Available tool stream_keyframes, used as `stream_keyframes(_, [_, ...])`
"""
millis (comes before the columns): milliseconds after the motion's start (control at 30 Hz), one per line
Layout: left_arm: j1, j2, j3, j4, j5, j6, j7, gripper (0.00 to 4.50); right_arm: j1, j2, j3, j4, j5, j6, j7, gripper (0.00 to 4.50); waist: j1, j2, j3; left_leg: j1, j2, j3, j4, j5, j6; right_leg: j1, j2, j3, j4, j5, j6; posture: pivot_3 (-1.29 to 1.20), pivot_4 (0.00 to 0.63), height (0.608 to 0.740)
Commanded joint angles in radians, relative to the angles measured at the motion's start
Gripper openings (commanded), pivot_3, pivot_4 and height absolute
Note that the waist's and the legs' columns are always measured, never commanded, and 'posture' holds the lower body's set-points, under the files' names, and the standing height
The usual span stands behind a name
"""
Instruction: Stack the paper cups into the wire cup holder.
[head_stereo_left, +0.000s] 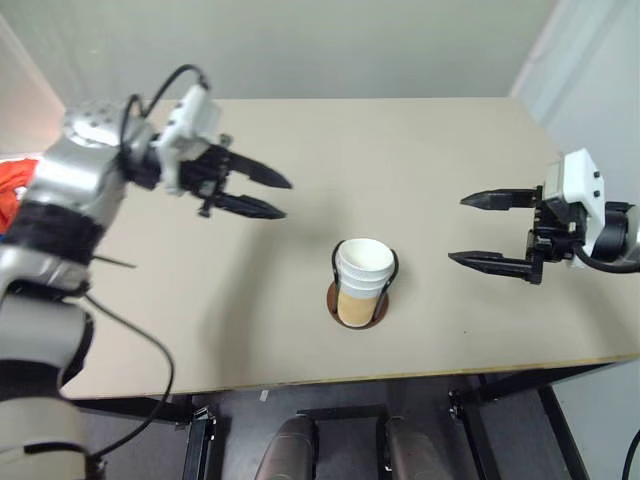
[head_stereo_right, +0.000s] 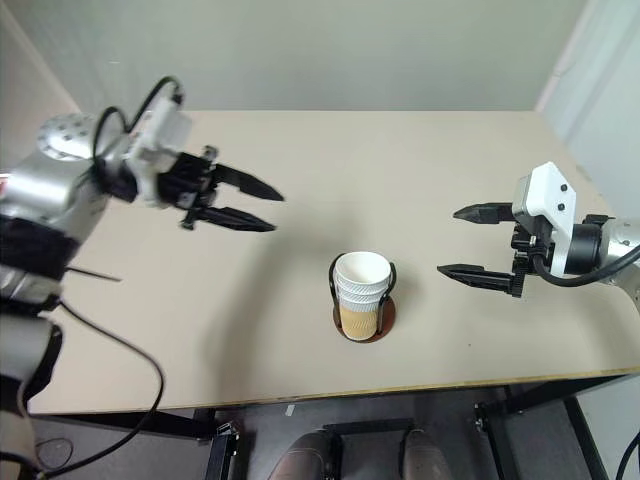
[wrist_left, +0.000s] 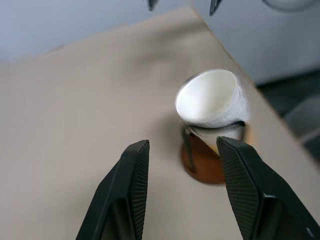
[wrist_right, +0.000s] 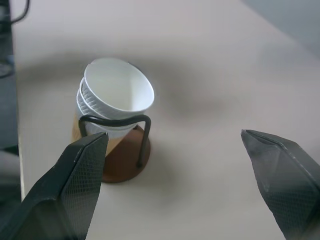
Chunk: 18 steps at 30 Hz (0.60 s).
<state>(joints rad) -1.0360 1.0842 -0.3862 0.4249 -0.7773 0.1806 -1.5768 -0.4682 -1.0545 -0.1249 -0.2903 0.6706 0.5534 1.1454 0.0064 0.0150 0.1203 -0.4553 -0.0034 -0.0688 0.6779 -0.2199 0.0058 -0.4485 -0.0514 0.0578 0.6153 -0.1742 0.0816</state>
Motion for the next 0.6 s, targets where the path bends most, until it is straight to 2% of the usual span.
stream_keyframes(33, [0.177, 0.092, 0.197, -0.173, -0.057, 0.111, 0.041, 2.33, -0.047, 0.013, -0.005, 0.045, 0.014, -0.033, 0.080, 4.50, 0.004, 0.000, 0.000, 0.000, 0.000, -0.001, 0.000, 0.000, 0.000, 0.001, -0.001, 0.000, 0.001, -0.002, -0.004, 0.00, 0.150, 0.740])
stream_keyframes(167, [0.429, 0.156, 0.430, -0.309, -0.098, 0.210, 0.115, 2.33, -0.083, 0.026, 0.018, 0.077, 0.027, -0.034, 0.171, 4.50, 0.008, -0.001, 0.000, 0.001, -0.002, -0.001, 0.000, -0.001, 0.000, 0.000, -0.002, -0.001, 0.007, -0.010, -0.014, 0.00, 0.150, 0.740])
stream_keyframes(267, [0.575, 0.171, 0.556, -0.416, -0.105, 0.278, 0.145, 2.33, -0.084, 0.032, 0.024, 0.085, 0.022, -0.030, 0.204, 4.50, 0.007, -0.002, 0.000, 0.003, -0.002, -0.002, 0.000, -0.001, -0.001, 0.000, -0.002, -0.001, 0.012, -0.012, -0.018, 0.00, 0.150, 0.740])
stream_keyframes(367, [0.656, 0.169, 0.644, -0.467, -0.101, 0.321, 0.159, 2.33, -0.083, 0.028, 0.023, 0.099, 0.011, -0.029, 0.230, 4.50, 0.004, -0.002, 0.000, 0.007, -0.002, -0.001, -0.003, -0.007, 0.004, 0.000, -0.002, -0.001, 0.014, -0.013, -0.022, 0.00, 0.150, 0.740])
stream_keyframes(600, [0.718, 0.147, 0.725, -0.499, -0.069, 0.356, 0.167, 2.33, -0.101, 0.024, 0.033, 0.120, -0.013, -0.022, 0.253, 4.50, -0.005, -0.002, 0.000, 0.019, -0.001, -0.002, -0.016, 0.005, -0.004, 0.002, -0.001, 0.001, 0.016, -0.005, -0.036, 0.00, 0.150, 0.740])
